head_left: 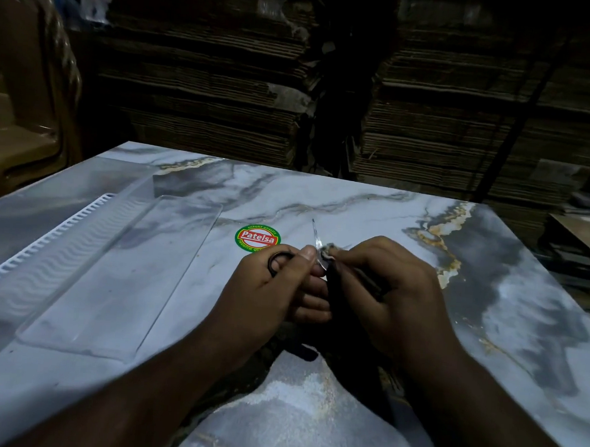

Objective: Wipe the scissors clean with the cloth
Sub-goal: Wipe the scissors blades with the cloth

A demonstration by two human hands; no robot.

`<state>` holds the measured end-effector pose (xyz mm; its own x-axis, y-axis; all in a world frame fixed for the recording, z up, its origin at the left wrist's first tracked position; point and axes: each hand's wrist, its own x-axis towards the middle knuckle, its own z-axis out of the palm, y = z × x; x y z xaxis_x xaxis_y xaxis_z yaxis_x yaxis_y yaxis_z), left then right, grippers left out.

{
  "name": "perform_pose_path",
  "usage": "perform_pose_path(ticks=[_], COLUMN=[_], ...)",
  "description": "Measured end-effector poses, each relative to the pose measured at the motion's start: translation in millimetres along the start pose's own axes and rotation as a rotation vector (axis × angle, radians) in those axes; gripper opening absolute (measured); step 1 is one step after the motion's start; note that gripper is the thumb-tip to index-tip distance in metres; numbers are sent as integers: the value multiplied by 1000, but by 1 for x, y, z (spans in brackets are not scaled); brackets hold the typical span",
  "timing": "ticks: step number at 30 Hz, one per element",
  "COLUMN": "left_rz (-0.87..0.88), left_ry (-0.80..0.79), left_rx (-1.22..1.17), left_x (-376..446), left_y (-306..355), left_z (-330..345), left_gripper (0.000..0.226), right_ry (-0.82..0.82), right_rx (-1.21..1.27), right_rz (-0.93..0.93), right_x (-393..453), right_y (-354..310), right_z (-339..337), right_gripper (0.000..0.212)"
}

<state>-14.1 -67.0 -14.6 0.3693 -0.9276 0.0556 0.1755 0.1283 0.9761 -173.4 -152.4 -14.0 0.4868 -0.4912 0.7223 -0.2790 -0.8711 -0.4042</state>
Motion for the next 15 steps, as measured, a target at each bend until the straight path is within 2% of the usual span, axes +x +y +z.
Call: perform_pose_path(ticks=[8, 15], left_rz=[25, 33], left_ry=[-16, 30], left_rx=[23, -16], left_x=[-3, -7], left_y=[-1, 5], left_z=[1, 5], left_gripper=[33, 31], right_ry=[-5, 48], right_rx=[-1, -39], right_rz=[41, -34], right_x=[-2, -1], right_y=[-1, -10], right_z=[8, 5], right_gripper=[10, 7])
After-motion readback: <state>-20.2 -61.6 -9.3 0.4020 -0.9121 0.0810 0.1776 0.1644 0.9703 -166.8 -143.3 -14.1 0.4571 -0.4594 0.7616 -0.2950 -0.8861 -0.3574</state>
